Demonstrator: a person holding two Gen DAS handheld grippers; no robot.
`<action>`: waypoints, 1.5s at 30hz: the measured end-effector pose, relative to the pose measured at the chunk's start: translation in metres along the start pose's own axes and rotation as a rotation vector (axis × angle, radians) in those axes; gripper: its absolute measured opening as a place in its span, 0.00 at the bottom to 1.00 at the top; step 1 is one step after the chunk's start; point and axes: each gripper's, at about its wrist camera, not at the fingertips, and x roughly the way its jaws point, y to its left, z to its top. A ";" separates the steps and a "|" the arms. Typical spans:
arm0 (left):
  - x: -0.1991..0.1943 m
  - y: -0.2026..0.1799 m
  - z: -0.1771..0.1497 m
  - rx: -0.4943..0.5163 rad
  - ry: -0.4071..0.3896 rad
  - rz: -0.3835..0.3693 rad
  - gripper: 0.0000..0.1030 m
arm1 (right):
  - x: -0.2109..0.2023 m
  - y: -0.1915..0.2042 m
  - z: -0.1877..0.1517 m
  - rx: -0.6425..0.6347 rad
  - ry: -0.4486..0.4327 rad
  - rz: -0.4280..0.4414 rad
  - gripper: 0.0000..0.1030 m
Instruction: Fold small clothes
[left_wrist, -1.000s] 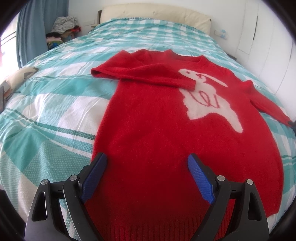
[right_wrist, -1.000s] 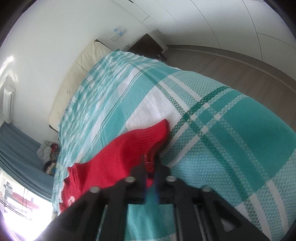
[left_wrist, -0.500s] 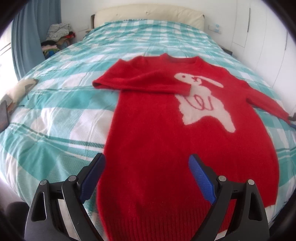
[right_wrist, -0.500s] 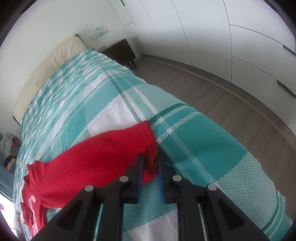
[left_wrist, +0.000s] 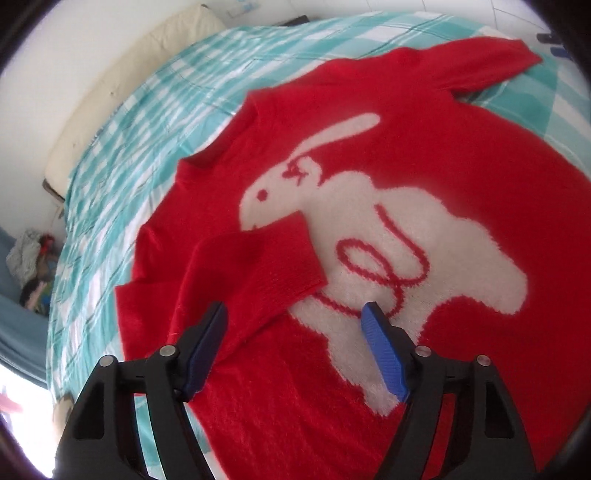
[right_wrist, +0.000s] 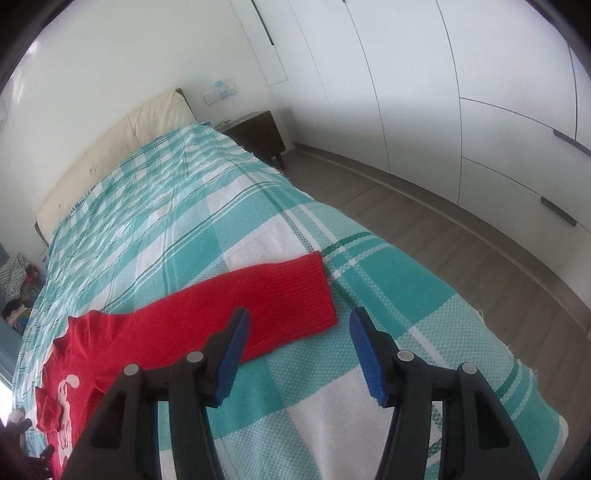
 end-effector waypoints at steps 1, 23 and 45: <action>0.004 0.004 0.001 -0.021 -0.007 -0.010 0.73 | 0.000 0.002 -0.001 -0.011 0.001 0.005 0.54; -0.049 0.293 -0.203 -1.221 0.046 0.434 0.05 | -0.009 0.026 0.000 -0.086 -0.068 0.009 0.54; 0.016 0.287 -0.316 -1.340 0.353 0.528 0.04 | 0.002 0.034 -0.009 -0.149 -0.049 -0.048 0.54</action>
